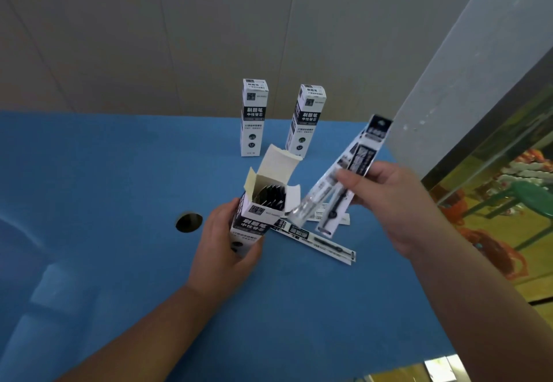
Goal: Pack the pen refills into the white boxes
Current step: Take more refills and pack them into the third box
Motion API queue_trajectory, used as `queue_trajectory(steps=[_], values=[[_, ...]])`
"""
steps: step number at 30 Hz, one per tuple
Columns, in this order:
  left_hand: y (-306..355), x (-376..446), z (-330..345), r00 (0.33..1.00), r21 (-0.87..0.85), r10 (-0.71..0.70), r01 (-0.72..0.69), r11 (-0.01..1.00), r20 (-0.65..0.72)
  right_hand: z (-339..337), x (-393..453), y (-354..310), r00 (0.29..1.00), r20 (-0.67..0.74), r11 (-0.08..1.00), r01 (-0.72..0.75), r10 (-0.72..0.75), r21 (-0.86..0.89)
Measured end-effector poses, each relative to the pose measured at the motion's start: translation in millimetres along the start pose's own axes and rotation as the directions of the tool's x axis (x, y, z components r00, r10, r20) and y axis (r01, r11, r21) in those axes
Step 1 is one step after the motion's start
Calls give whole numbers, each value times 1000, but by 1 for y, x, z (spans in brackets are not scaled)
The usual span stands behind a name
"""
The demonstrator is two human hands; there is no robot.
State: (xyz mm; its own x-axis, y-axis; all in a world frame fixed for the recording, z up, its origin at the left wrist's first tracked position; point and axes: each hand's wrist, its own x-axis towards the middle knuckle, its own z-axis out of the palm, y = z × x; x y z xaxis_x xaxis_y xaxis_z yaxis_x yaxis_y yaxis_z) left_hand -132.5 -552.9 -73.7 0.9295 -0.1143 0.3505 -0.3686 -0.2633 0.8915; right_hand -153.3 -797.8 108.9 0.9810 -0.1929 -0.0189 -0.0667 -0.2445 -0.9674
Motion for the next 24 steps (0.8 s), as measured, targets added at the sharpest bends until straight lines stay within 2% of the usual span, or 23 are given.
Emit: queue_trajectory(steps=[4,9,12,18,24], values=[[-2,0,0,1000,-25,0,1,1000,3,-4,-10,-25,989,-43,979,148,-143,137],[-1,0,-1,1000,-2,0,0,1000,13,-8,-18,-51,950,-149,953,290,-276,84],[3,0,-1,1000,9,12,-13,1000,12,-2,-20,-62,940,-152,940,322,-304,112],[4,1,-1,999,20,33,-34,999,27,26,-15,-61,970,-85,973,231,-228,25],[6,-1,-1,998,48,58,-58,997,10,52,-13,-52,985,-91,983,136,-147,-120]])
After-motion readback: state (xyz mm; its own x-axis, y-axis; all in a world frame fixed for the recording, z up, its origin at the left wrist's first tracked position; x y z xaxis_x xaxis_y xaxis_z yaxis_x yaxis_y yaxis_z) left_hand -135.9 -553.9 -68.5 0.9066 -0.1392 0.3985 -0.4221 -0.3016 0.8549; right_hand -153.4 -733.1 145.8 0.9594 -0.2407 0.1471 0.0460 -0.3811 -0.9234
